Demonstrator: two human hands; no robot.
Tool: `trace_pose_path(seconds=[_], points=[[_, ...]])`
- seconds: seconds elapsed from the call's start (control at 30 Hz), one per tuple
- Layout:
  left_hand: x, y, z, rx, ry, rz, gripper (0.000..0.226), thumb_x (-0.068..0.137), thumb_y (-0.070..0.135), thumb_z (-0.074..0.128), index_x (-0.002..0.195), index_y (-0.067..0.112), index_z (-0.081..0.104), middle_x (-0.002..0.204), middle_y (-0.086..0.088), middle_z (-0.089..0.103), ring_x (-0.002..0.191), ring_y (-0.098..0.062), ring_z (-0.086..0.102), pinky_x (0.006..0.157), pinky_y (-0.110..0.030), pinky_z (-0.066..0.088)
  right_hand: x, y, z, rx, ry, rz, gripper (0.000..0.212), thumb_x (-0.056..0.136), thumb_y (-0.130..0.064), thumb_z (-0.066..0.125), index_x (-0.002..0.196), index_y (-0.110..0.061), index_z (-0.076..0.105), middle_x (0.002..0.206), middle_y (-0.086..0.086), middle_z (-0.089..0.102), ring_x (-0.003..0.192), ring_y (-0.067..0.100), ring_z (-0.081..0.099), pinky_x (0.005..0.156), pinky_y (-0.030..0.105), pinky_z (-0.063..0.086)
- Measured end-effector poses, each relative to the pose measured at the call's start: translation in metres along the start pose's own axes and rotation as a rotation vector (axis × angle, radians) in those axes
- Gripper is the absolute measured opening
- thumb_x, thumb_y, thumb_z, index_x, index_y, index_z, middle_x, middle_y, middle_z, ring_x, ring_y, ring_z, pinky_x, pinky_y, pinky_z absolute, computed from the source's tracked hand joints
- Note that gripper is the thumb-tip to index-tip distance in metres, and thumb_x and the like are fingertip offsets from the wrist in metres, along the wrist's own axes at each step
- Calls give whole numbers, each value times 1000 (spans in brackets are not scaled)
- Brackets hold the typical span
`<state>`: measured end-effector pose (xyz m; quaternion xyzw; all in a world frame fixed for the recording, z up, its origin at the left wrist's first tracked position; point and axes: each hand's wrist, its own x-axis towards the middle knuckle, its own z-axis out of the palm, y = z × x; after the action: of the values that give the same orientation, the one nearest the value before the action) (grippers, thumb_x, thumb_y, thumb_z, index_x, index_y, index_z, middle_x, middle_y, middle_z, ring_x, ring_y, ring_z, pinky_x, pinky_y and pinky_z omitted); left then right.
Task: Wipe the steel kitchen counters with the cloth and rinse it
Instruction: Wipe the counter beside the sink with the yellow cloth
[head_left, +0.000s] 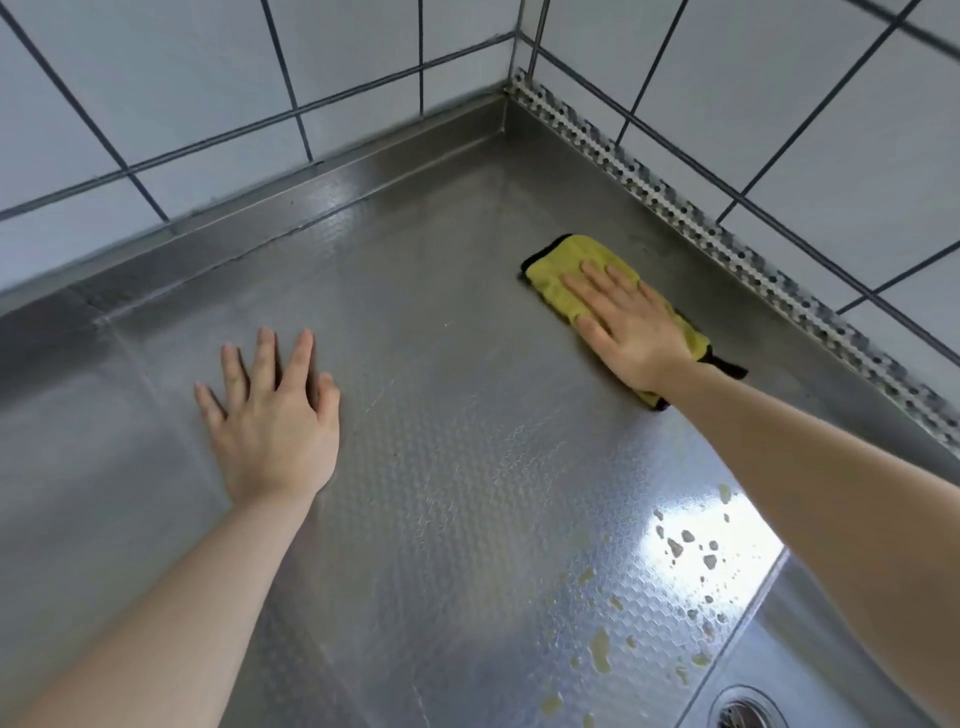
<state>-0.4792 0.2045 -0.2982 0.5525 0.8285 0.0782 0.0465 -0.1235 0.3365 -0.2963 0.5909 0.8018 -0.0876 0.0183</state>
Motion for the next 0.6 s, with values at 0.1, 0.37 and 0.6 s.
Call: trace_pose_path(seconds=[0.1,0.37,0.6], points=[[1,1,-1,-6,-4,10,51,99,43,32,149,34,31,160,-2,23,149,-31,10,118,-57,6,7,26,-5,16,53,151,56,98,-57,13,153,-44,10,164,-12,8,151,15,8,121,42,7],[3,3,-1,2,-1,0,51,99,42,32,149,34,31,160,-2,22,148,-32,11,117,-57,6,-15,15,7,90,121,481,58,98,-53,14,154,-37,10,164,-6,8,150,20,6,121,46,4],[4,1,1,3,-12,-2,51,98,43,29,149,37,30,160,-2,22,148,-33,10,116,-60,7,-53,-52,21,121,127,613,57,97,-53,9,153,-41,8,165,-6,4,151,25,-2,120,52,-2]])
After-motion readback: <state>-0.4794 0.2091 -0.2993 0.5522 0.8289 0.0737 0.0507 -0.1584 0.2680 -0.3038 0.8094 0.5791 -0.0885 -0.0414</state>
